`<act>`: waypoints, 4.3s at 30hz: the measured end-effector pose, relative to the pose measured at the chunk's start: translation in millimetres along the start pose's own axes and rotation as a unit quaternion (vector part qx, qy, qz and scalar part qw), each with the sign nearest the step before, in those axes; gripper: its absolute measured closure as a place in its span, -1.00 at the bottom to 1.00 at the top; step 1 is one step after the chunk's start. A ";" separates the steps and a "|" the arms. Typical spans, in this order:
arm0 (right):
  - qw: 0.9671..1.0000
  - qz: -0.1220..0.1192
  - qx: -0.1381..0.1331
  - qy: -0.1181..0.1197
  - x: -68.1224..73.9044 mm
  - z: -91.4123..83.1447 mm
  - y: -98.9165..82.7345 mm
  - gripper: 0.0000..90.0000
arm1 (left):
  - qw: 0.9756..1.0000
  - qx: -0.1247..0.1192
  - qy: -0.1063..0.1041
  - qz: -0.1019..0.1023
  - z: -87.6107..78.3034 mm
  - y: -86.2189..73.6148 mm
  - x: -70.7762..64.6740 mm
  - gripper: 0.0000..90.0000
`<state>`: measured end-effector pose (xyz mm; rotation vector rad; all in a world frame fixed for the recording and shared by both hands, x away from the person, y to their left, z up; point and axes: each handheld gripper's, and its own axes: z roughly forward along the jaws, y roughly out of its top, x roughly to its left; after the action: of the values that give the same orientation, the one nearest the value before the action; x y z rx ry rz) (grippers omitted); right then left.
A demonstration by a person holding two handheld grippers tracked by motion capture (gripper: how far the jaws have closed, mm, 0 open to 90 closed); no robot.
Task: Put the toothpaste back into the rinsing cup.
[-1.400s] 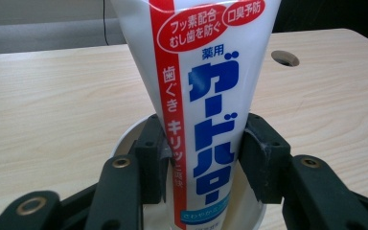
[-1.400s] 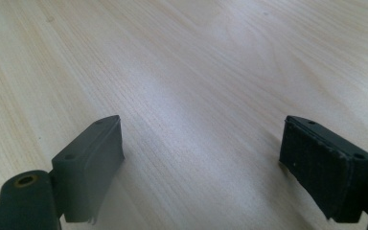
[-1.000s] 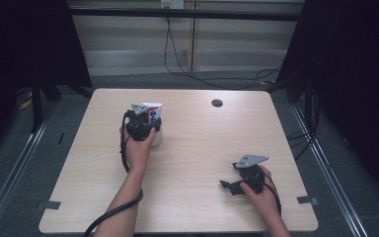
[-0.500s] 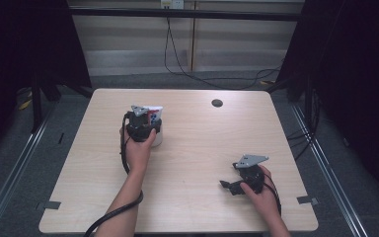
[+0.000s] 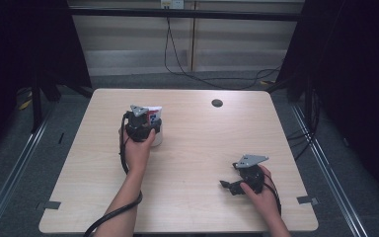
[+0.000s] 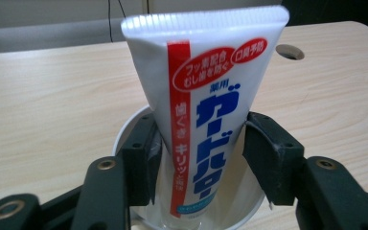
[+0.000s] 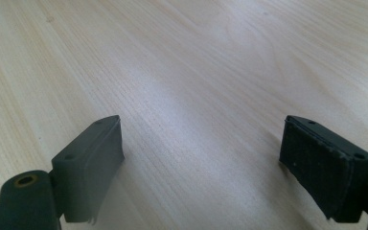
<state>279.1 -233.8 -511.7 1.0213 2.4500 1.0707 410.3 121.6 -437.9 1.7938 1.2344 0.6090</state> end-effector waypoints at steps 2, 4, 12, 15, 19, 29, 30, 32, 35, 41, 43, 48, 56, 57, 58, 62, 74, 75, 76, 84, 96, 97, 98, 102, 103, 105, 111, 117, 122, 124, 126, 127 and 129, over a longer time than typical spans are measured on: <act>1.000 0.000 0.001 -0.001 0.0 -0.1 0.0 -0.68 | 1.000 0.002 -0.002 0.004 -0.5 1.2 -0.6 0.05; 1.000 0.000 0.000 0.000 0.0 0.0 0.0 -0.68 | 1.000 0.004 0.000 0.005 -0.7 1.6 -0.5 0.04; 1.000 0.000 0.000 0.000 0.0 0.0 0.0 -0.68 | 1.000 0.003 0.001 0.004 -1.5 1.2 3.2 -0.14; 1.000 0.000 0.000 0.000 0.0 0.0 0.0 -0.68 | 1.000 -0.003 -0.002 0.002 -2.7 1.5 3.5 -0.15; 1.000 0.000 0.000 0.000 0.1 0.0 0.0 -0.68 | 1.000 -0.001 -0.006 0.001 -3.4 2.9 3.1 -0.24; 1.000 0.000 0.000 0.000 0.0 0.0 0.0 -0.68 | 1.000 0.001 -0.013 0.002 -6.9 6.0 2.0 -0.37; 1.000 0.000 0.000 0.000 0.0 0.0 0.0 -0.68 | 1.000 0.000 -0.014 0.001 -7.6 6.5 2.0 -0.38; 1.000 0.000 0.000 0.000 0.0 0.0 0.0 -0.68 | 1.000 0.001 -0.016 -0.003 -8.9 7.5 1.6 -0.39; 1.000 -0.001 0.000 0.000 0.0 -0.1 0.0 -0.68 | 1.000 0.003 -0.024 -0.008 -10.7 8.2 2.9 -0.43; 1.000 -0.001 0.000 0.000 -0.1 -0.1 0.0 -0.68 | 0.999 0.000 -0.037 -0.011 -14.9 8.9 5.4 -0.50; 1.000 -0.001 0.000 0.000 -0.1 -0.1 0.0 -0.68 | 0.999 0.000 -0.039 -0.007 -17.4 8.6 6.8 -0.51; 1.000 -0.001 0.000 0.000 -0.1 -0.1 0.0 -0.68 | 0.999 0.000 -0.041 -0.009 -24.2 7.8 9.4 -0.52; 1.000 0.000 0.000 0.000 0.0 0.0 0.0 -0.68 | 0.999 0.005 -0.044 -0.007 -32.9 5.3 13.8 -0.52; 1.000 0.000 0.000 0.000 0.0 0.0 0.0 -0.68 | 0.999 0.004 -0.044 -0.007 -33.7 5.2 13.5 -0.52; 1.000 0.000 0.000 0.000 0.0 0.0 0.0 -0.68 | 0.999 0.006 -0.044 -0.006 -34.5 5.2 13.6 -0.52; 1.000 0.000 0.000 0.000 0.0 0.0 0.0 -0.68 | 0.999 0.005 -0.044 -0.006 -39.4 5.0 15.2 -0.52; 1.000 0.000 0.000 0.000 0.0 0.0 0.0 -0.68 | 0.998 0.018 -0.052 -0.010 -48.9 -1.8 23.1 -0.51; 1.000 0.000 0.000 0.000 0.0 0.0 0.0 -0.68 | 0.998 0.018 -0.052 -0.011 -49.4 -2.8 23.5 -0.51; 1.000 0.000 0.000 0.000 0.0 -0.1 0.0 -0.68 | 0.998 0.019 -0.053 -0.011 -50.0 -3.7 24.2 -0.51; 1.000 0.000 0.000 0.000 0.0 0.0 0.0 -0.68 | 0.998 0.018 -0.051 -0.009 -56.8 -11.9 28.6 -0.51; 1.000 0.000 0.000 0.000 0.0 0.0 0.0 -0.68 | 0.998 0.023 -0.051 -0.016 -62.8 -30.4 34.3 -0.51; 1.000 0.000 0.000 0.000 0.0 0.0 0.0 -0.68 | 0.998 0.022 -0.050 -0.017 -63.4 -32.8 35.0 -0.51; 1.000 0.000 0.000 0.000 0.0 0.0 0.0 -0.68 | 0.998 0.022 -0.049 -0.015 -63.7 -34.1 35.7 -0.51; 1.000 0.000 0.000 0.000 0.0 0.0 0.0 -0.68 | 0.998 0.024 -0.049 -0.015 -64.7 -40.3 38.4 -0.51; 1.000 0.000 0.000 0.000 0.0 0.0 0.0 -0.68 | 0.998 0.020 -0.049 -0.019 -65.1 -42.0 38.6 -0.51; 1.000 0.000 0.000 0.000 0.0 0.0 0.0 -0.68 | 0.998 0.022 -0.050 -0.017 -66.2 -45.0 39.7 -0.51; 1.000 0.000 0.000 0.000 0.0 0.0 0.0 -0.68 | 0.998 0.021 -0.053 -0.021 -69.3 -55.7 42.4 -0.51; 1.000 0.000 0.000 0.000 0.1 -0.1 0.0 -0.68 | 0.998 0.019 -0.053 -0.019 -71.6 -63.4 42.7 -0.51; 1.000 0.000 0.000 0.000 0.0 0.0 0.0 -0.68 | 0.998 0.020 -0.057 -0.019 -72.1 -73.5 42.2 -0.51; 1.000 0.000 0.000 0.000 0.0 0.0 0.0 -0.68 | 0.998 0.022 -0.052 -0.016 -71.6 -78.2 41.8 -0.51; 1.000 0.000 0.000 0.000 0.0 0.0 0.0 -0.68 | 0.998 0.024 -0.054 -0.018 -71.4 -83.0 42.3 -0.51; 1.000 0.000 0.000 0.000 0.0 0.0 0.0 -0.68 | 0.998 0.026 -0.054 -0.019 -70.9 -85.3 42.2 -0.51; 1.000 0.000 0.000 0.000 0.0 0.0 0.0 -0.68 | 0.998 0.026 -0.056 -0.023 -69.8 -90.1 42.7 -0.51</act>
<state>279.1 -233.9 -511.7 1.0206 2.4504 1.0703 328.2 200.1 -481.6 1.8127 1.2217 0.4471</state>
